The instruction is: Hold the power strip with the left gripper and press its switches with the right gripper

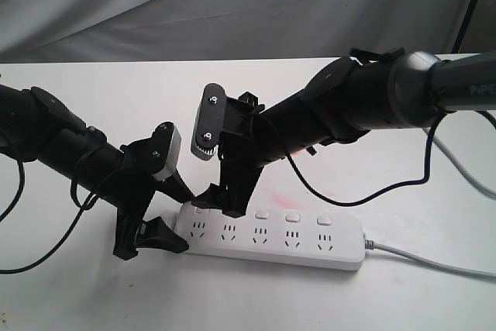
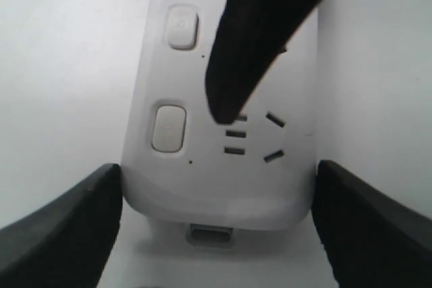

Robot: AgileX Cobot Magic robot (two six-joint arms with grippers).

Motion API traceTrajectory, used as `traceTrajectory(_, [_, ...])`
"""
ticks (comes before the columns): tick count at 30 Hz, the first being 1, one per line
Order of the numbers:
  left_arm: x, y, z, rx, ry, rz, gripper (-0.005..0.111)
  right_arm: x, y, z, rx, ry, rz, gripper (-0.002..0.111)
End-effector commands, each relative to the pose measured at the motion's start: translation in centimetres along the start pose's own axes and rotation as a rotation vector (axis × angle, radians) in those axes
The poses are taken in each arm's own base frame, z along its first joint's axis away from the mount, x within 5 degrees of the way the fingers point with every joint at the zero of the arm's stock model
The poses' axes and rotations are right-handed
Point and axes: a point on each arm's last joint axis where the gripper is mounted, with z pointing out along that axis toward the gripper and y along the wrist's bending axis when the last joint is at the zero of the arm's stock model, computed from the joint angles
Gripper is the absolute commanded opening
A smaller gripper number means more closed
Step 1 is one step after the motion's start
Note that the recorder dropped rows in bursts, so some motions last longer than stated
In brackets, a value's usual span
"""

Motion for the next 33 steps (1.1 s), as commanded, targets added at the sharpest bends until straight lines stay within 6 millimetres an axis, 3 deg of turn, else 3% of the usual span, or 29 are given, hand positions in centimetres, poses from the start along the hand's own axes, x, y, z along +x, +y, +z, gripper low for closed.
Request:
traceTrajectory(1, [-0.3,0.2,0.0,-0.013,-0.006,0.001,0.0,0.0,-0.1,-0.4,-0.001,0.0,0.0,0.098])
traceTrajectory(8, [-0.3,0.2,0.0,-0.013,-0.006,0.001,0.0,1.1,-0.9,-0.9,0.01,0.027,0.025,0.098])
traceTrajectory(33, [-0.3,0.2,0.0,-0.013,-0.006,0.001,0.0,2.0,-1.0,-1.0,0.009,0.125,0.012,0.098])
